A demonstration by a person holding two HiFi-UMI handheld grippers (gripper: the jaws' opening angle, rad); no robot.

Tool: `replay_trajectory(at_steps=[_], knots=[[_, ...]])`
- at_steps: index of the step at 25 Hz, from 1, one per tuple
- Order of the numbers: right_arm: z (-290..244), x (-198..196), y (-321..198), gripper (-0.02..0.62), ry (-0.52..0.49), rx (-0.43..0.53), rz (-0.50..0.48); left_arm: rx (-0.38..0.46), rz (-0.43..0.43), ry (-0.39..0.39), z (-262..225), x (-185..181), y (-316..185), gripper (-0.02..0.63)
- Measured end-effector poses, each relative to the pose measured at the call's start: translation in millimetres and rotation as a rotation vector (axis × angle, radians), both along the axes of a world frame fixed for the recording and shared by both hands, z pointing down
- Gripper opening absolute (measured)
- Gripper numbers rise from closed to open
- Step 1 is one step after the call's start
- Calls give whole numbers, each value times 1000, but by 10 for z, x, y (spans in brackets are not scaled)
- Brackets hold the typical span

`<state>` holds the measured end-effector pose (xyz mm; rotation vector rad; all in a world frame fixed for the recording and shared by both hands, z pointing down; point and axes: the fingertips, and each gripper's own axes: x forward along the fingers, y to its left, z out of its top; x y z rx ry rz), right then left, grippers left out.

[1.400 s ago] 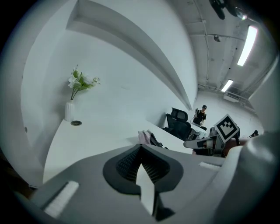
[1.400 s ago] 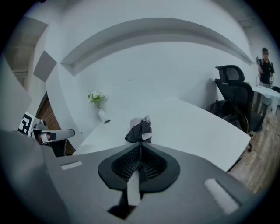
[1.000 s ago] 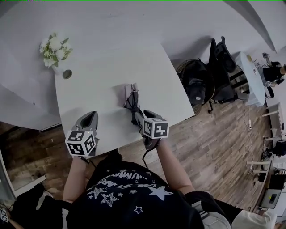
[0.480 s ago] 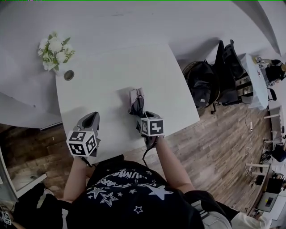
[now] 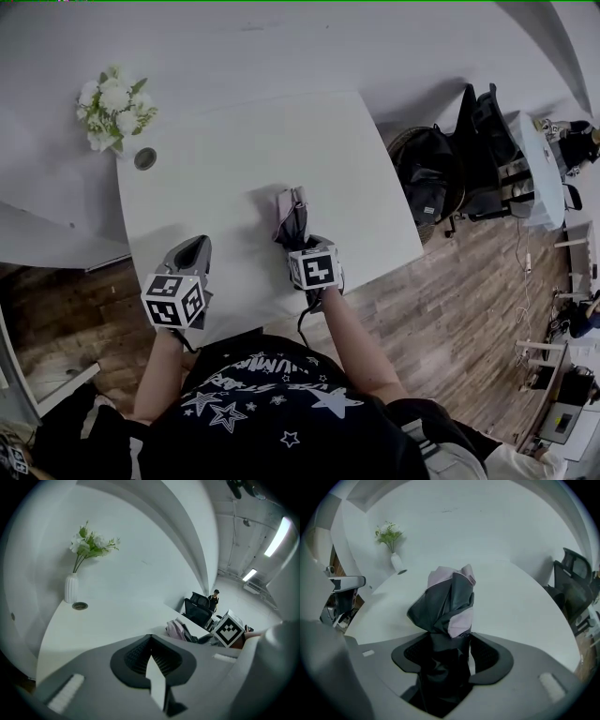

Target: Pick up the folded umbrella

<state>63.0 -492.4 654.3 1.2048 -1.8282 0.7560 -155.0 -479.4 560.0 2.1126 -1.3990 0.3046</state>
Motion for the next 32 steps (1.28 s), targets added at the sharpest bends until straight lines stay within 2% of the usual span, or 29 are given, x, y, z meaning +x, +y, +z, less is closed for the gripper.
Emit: replay_trajectory(at_steps=[8,18,25,32], knots=[[-60,18,-16,236,-15,33,-2,2,8,-10,-12,55,64,3],[-535,36,123,235,-157,136,44,61,-3,-35,-267,105,295,3],[-868,238,371,236,-242,195,95,87,1,-47,-400,304,586,3],[-1149,424,760,236,-239,264,58,114,-8,-58,-547,490,943,3]])
